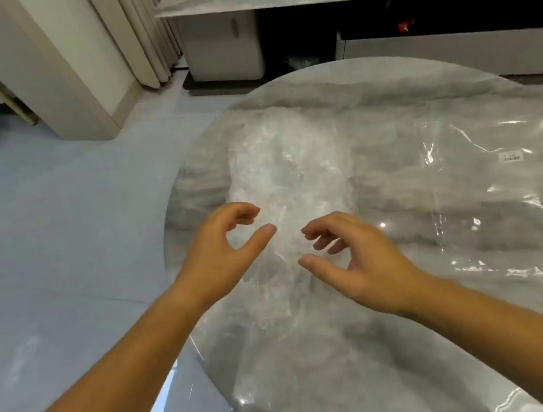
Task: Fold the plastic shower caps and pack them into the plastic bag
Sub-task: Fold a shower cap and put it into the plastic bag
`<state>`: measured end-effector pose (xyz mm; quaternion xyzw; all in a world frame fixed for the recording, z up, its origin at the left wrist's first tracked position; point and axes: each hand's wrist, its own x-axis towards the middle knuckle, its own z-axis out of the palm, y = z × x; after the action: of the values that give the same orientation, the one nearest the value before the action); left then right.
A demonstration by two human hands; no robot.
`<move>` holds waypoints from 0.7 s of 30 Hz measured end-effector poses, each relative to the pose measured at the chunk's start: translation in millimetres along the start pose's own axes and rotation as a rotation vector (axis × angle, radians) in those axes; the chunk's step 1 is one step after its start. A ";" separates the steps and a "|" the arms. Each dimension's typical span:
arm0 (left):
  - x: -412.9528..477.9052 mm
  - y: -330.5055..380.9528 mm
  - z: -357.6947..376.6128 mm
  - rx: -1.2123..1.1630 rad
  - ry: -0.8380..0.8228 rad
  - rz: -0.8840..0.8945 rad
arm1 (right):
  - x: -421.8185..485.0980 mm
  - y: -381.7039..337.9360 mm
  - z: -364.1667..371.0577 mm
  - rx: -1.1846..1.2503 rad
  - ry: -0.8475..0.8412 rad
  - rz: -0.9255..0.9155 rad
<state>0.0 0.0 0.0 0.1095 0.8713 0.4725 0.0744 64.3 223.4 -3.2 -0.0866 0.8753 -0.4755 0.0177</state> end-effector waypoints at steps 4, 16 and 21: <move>-3.1 -25.3 5.2 0.108 0.075 0.084 | -7.0 17.0 27.6 0.013 0.038 0.120; -27.2 -65.6 -0.4 0.251 0.132 -0.099 | -22.0 16.5 84.0 0.192 0.075 0.253; -31.6 -53.9 -12.6 0.291 0.127 -0.115 | -21.1 4.3 91.3 0.281 0.184 0.268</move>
<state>21.0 -46.9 -37.6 0.0390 0.9384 0.3422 0.0293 94.8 153.5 -57.8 0.0777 0.8021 -0.5919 0.0125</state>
